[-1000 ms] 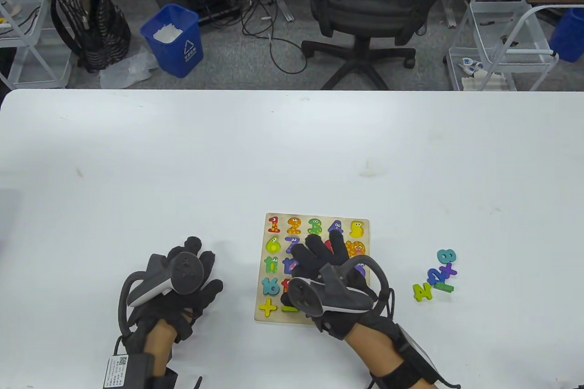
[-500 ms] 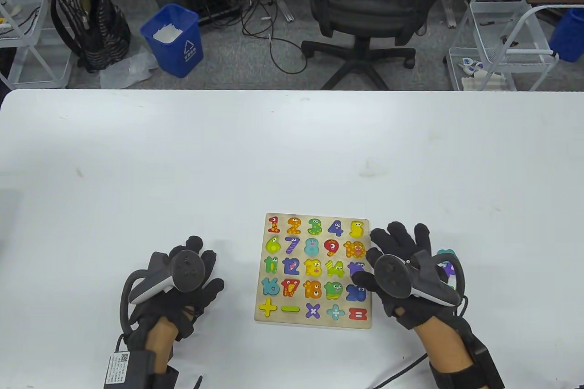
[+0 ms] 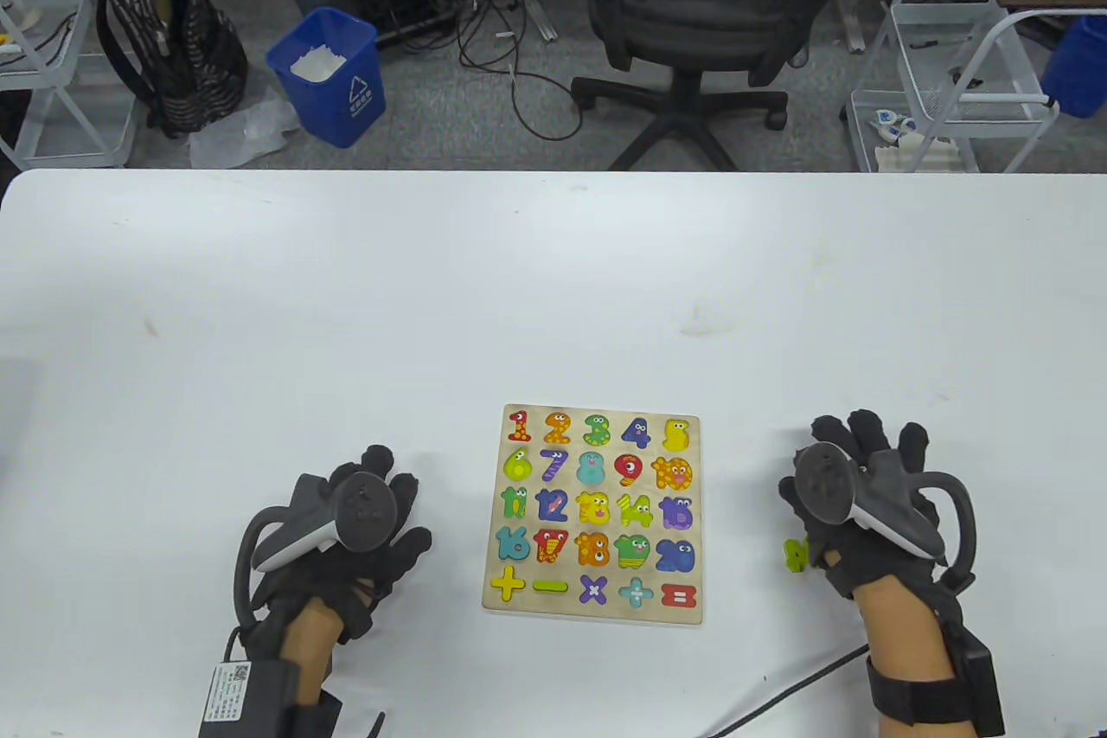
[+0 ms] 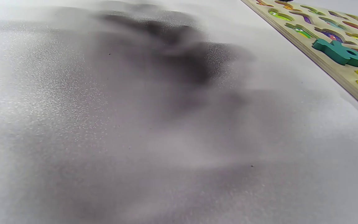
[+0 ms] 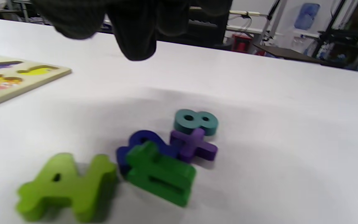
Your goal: Hold math block puzzle and insert math blocks into matching slots
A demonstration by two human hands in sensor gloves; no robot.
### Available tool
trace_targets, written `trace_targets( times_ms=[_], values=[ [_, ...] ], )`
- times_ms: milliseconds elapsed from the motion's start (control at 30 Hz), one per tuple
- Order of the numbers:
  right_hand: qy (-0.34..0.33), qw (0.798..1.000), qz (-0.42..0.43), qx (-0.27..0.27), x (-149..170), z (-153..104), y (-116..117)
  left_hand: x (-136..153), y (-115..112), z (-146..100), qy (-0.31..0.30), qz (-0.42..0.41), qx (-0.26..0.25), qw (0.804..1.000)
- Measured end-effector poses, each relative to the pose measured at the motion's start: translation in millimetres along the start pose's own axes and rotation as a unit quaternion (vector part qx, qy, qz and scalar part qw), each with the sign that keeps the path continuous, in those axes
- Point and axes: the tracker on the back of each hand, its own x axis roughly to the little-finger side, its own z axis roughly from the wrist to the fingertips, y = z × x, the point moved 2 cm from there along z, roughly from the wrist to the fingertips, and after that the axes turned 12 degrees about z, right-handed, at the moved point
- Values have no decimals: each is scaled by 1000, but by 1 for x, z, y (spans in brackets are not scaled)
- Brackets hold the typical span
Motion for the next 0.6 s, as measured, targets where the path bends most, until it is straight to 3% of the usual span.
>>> trace_targets(
  times_ms=[267,400,500,600],
  values=[
    [117,993,14,-16,49,18,12,6,-4,2,3,-23,5,1000],
    [143,989,-15,-31,51,28,20,4,-1,0,3,-15,-4,1000],
    [162,981,-87,-62,43,35,28,2,-1,0,-1,-12,-5,1000],
    [140,982,-110,-65,32,37,31,2,-1,0,2,-13,-5,1000]
  ],
)
